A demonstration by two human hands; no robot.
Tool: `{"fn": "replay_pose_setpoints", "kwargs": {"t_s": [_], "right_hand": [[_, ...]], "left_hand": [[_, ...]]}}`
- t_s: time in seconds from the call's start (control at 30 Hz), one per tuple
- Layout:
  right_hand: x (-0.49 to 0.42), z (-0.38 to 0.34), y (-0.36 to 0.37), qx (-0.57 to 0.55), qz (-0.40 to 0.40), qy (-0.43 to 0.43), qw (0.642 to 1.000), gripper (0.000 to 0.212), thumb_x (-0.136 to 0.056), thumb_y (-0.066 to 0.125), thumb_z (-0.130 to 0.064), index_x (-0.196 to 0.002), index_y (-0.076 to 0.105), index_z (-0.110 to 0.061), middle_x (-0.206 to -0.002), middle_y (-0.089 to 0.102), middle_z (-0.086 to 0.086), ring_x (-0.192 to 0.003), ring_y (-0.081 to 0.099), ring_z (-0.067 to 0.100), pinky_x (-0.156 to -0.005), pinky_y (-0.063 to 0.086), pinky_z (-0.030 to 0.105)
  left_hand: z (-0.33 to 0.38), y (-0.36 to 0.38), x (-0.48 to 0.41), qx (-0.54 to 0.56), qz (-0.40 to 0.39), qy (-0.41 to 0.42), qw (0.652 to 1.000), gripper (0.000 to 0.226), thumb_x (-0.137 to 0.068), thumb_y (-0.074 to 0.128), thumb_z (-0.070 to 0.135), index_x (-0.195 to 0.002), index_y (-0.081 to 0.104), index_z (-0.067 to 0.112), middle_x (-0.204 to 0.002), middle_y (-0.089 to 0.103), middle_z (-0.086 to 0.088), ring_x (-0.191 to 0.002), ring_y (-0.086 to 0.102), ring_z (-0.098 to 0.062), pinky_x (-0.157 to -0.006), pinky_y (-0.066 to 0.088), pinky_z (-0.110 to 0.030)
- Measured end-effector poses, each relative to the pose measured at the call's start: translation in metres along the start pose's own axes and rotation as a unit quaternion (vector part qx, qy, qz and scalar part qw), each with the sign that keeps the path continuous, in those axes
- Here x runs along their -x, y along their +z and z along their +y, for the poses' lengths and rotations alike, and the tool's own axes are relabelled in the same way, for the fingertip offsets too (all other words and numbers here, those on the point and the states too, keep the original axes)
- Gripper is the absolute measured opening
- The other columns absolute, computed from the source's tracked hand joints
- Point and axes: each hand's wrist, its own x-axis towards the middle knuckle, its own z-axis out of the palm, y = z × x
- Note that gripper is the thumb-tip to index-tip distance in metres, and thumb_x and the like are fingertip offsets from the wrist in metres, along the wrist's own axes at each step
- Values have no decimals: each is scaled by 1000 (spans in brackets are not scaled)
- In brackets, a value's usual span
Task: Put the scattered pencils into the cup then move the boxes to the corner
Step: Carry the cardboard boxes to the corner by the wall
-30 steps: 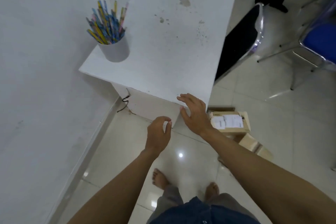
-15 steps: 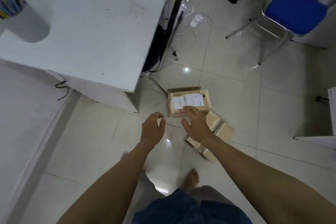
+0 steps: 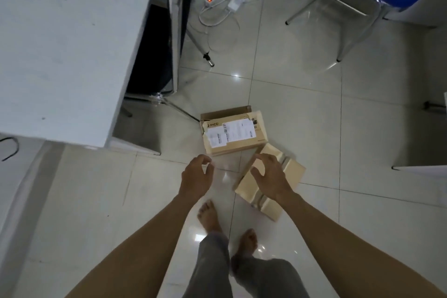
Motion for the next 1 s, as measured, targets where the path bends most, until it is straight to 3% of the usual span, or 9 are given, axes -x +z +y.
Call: {"fn": "replay_pose_setpoints", "kwargs": {"t_s": [0.13,0.3,0.43,0.67,0.83,0.9,1.0], "right_hand": [[-63,23,24,-12,0,28,1000,39,-94,55,-24,-131,51,-12,-135,49,11,-125,46,27,-101,43,39],[-148,50,57,11,-9,27,1000,57,-92,59,-29,-143,39,-15,-145,37,13,-128,44,34,-104,41,49],[-227,82,91,106,6,14,994,65,-90,60,-38,-147,33,-21,-151,32,12,-136,33,34,-106,36,52],[-331,107,119,190,48,10,981,80,-84,60,-59,-149,21,-33,-161,6,9,-146,7,39,-112,17,63],[-374,125,124,138,47,72,987,105,-69,67,-70,-149,4,-43,-160,-13,9,-143,9,47,-108,22,68],[-377,131,120,117,40,77,989,120,-62,72,-72,-150,-4,-41,-160,-8,12,-142,11,46,-108,23,66],[-367,136,114,73,37,94,992,127,-57,77,-69,-151,-2,-36,-154,12,16,-141,15,42,-108,25,64]], "left_hand": [[-17,19,-74,0,5,-20,1000,19,-94,55,25,-107,61,12,-111,64,-5,-100,57,-20,-81,41,-25],[-47,59,-151,19,14,-62,998,24,-95,54,31,-114,56,17,-121,59,-2,-97,50,-12,-70,37,-18],[-84,106,-198,34,11,-93,995,34,-94,55,32,-124,49,17,-131,50,-5,-114,51,-20,-82,43,-25],[-132,141,-244,41,61,-116,991,52,-93,59,27,-138,35,16,-144,35,-6,-124,47,-25,-80,38,-22],[-149,149,-280,56,28,-123,990,80,-91,62,28,-151,11,22,-158,21,-2,-139,33,-25,-107,36,-36],[-151,155,-286,97,-13,-144,985,83,-90,64,30,-152,9,24,-156,28,-3,-134,41,-25,-103,44,-39],[-153,163,-284,132,-19,-154,979,83,-88,66,33,-151,12,25,-149,37,-4,-124,51,-21,-85,52,-31]]}}
